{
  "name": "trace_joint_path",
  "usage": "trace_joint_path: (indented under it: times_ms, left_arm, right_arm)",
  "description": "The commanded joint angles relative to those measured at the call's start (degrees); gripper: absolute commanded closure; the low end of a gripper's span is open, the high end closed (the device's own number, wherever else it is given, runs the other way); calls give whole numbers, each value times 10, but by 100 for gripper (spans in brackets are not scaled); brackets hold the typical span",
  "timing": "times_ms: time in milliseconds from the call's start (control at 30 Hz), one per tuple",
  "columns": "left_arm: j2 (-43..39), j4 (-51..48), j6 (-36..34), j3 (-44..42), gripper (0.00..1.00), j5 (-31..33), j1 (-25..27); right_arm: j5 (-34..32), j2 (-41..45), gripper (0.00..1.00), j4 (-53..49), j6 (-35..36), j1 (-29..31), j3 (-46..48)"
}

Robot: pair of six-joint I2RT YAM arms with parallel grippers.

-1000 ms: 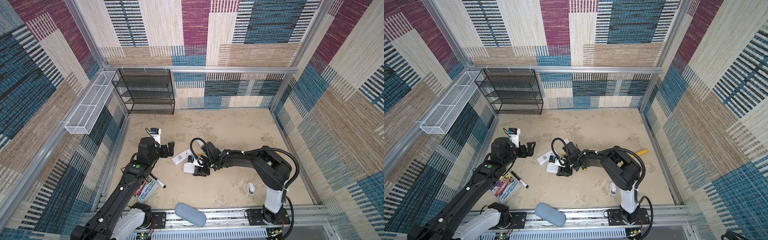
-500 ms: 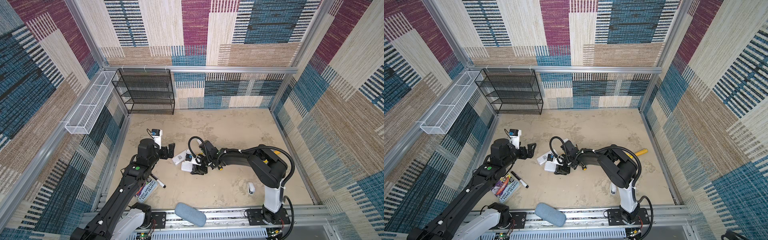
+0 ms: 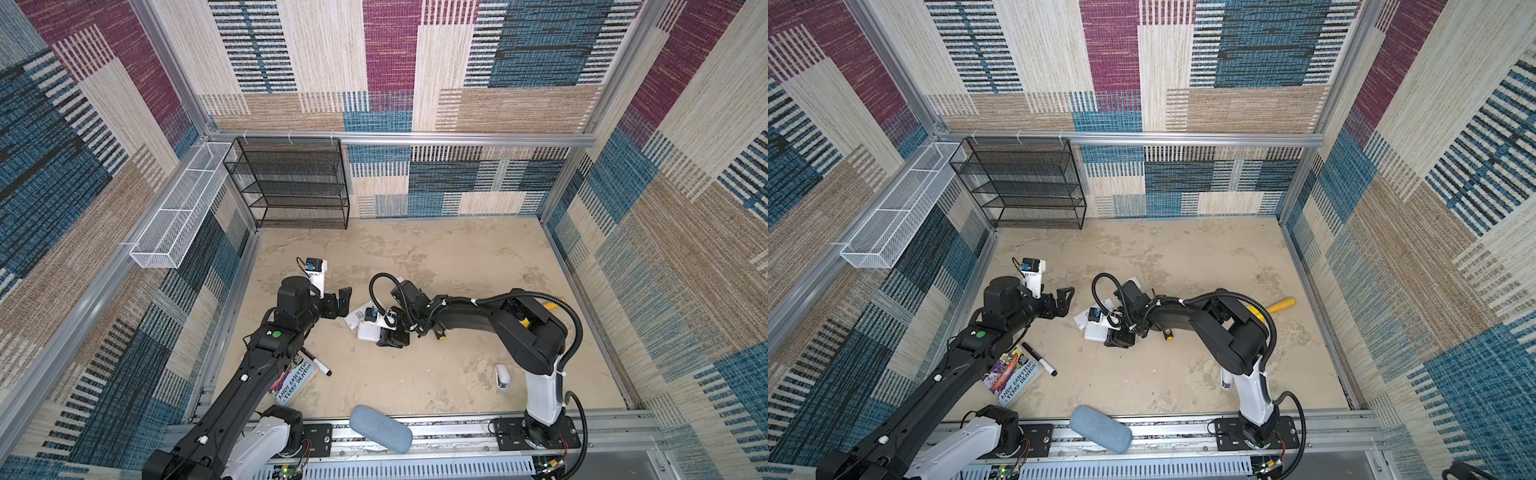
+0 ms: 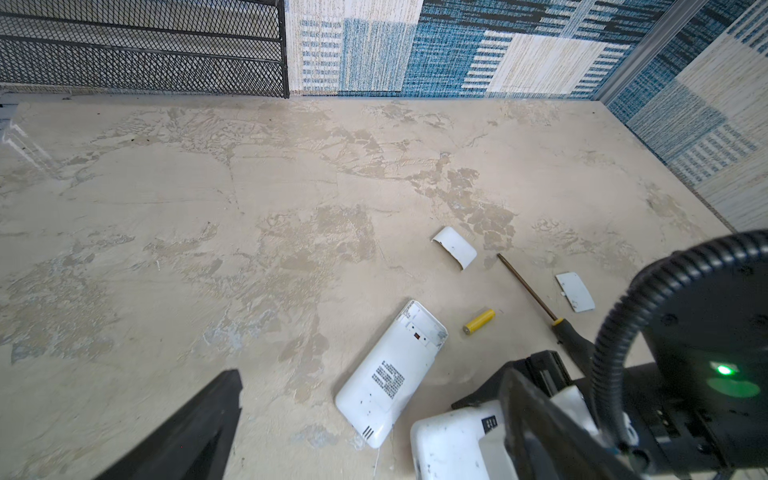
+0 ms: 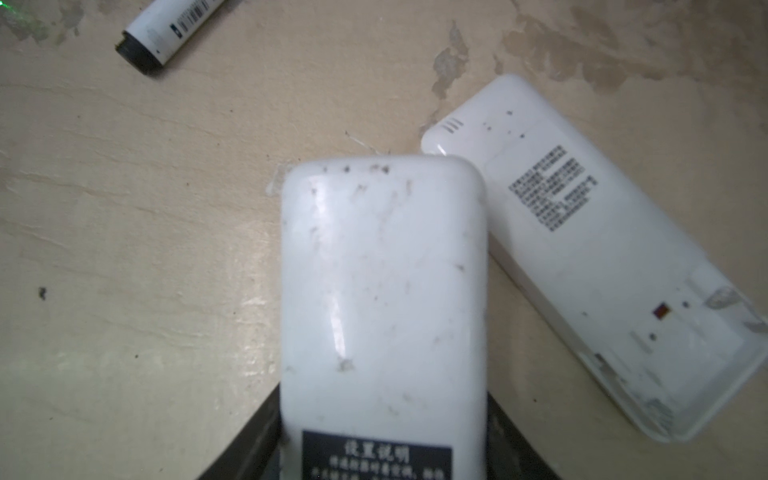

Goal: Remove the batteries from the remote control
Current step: 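Lower the remote battery-side up onto the table with the right gripper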

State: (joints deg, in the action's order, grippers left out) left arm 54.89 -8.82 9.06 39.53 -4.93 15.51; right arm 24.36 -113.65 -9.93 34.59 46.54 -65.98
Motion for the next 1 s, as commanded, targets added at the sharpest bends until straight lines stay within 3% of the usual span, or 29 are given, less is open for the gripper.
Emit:
trace_joint_path:
  times_ms: [0,567,833,867,900,967]
  left_arm:
    - [2,6,-14,5,1,-10,0]
    - [6,1,-21,7,1,-15,0]
    - [13,2,-17,16,1,-20,0]
    - [14,3,-16,18,1,-21,0]
    - [16,3,-14,19,1,-21,0]
    - [17,2,-11,23,1,-20,0]
  right_arm:
    - [-52,-10,40,-99,-6,0,4]
    - [-89,-15,33,-119,19,2,-10]
    - [-84,58,19,-41,25,1,27]
    - [-79,71,15,-29,23,1,30]
    - [-71,85,3,-23,22,1,33]
    - [-66,113,0,-9,19,1,41]
